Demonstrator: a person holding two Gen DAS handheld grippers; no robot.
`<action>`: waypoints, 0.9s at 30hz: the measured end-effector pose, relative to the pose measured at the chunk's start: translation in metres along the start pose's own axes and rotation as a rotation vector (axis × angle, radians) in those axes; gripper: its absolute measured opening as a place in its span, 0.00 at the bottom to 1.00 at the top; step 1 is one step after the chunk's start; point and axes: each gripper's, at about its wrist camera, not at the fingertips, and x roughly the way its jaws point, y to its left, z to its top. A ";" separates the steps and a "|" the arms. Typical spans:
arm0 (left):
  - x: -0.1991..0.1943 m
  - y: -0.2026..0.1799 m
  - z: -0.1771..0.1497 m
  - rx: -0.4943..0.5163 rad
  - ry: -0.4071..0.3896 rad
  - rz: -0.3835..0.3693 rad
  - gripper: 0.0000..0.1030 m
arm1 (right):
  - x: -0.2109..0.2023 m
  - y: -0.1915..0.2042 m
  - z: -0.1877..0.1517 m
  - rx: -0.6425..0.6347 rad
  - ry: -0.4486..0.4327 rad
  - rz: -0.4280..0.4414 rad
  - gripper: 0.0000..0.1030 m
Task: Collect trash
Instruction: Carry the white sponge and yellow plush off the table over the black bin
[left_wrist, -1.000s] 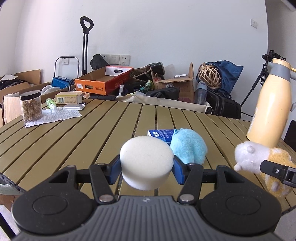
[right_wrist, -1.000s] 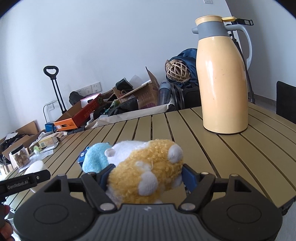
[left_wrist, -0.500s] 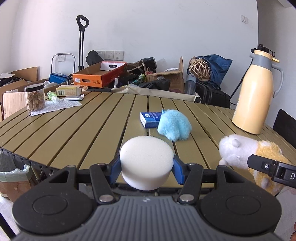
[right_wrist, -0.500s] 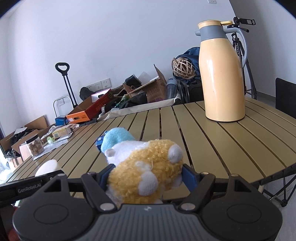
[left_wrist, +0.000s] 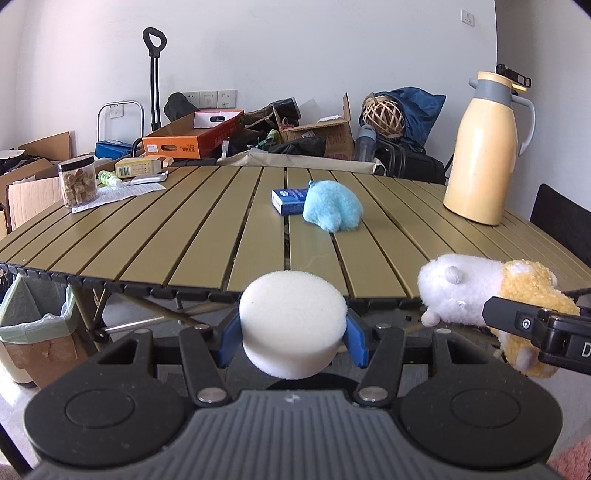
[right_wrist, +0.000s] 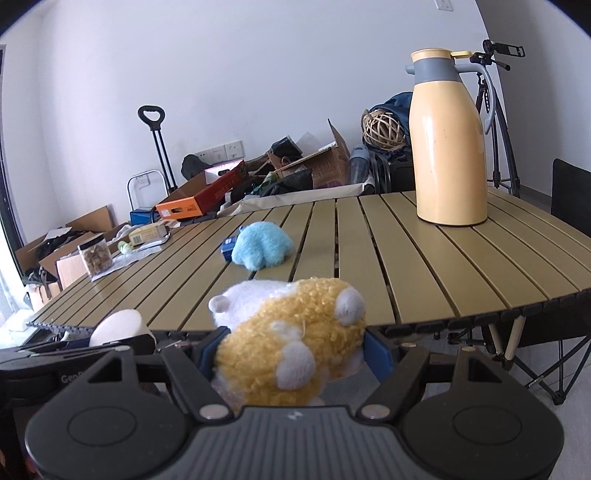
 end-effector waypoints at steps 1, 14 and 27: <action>-0.002 0.000 -0.003 0.003 0.005 0.001 0.56 | -0.003 0.000 -0.003 -0.002 0.006 0.001 0.73; -0.007 -0.003 -0.043 0.049 0.093 0.019 0.56 | -0.013 -0.004 -0.047 0.000 0.115 0.011 0.73; 0.007 -0.002 -0.074 0.081 0.191 0.040 0.56 | 0.002 -0.012 -0.091 0.008 0.248 0.003 0.73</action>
